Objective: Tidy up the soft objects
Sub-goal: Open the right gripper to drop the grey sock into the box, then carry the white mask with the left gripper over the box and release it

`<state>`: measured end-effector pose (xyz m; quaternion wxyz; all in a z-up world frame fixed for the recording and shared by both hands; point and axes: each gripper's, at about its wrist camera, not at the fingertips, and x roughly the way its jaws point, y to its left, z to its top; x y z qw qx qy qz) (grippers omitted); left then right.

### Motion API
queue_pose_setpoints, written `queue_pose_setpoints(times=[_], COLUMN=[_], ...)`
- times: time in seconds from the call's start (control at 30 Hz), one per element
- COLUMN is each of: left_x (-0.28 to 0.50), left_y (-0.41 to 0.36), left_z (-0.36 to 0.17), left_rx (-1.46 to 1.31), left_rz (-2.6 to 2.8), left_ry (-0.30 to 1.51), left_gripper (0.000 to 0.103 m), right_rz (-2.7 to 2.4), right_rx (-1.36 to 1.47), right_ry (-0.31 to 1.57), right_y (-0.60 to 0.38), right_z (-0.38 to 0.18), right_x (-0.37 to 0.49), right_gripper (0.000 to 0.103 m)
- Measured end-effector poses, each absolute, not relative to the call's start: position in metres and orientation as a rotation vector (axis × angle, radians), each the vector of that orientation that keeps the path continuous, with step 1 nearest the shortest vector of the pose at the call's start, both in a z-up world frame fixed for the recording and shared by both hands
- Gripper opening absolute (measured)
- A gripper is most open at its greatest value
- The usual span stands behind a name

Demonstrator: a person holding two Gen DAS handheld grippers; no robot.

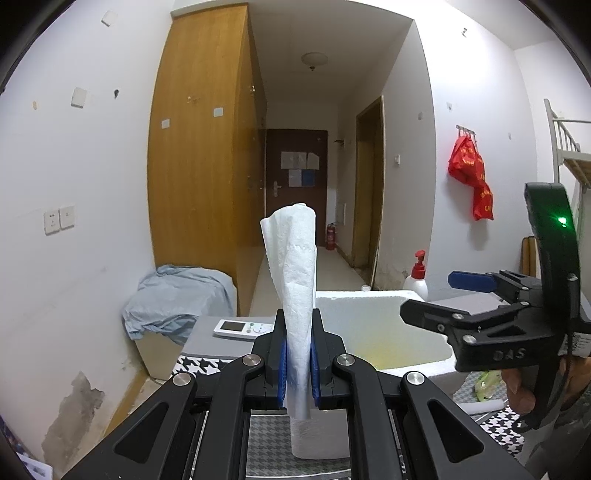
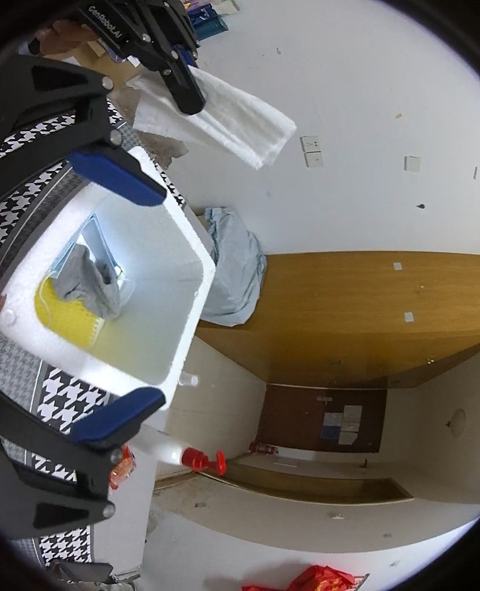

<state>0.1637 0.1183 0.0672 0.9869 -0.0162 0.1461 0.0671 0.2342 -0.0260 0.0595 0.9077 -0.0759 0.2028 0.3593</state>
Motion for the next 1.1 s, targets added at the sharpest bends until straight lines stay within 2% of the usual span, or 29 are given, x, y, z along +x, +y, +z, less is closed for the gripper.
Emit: queue_pose_setpoints(times=[1.1], left_x=[0.22], left_y=[0.078], left_z=[0.073], left_rx=[0.015], left_rz=[0.017], left_ry=[0.353], left_gripper=[0.011], right_rz=[0.651], right_rx=[-0.141], right_ry=[0.375], right_y=[-0.102], right_z=[0.054], right_x=[0.212], right_gripper=[0.103])
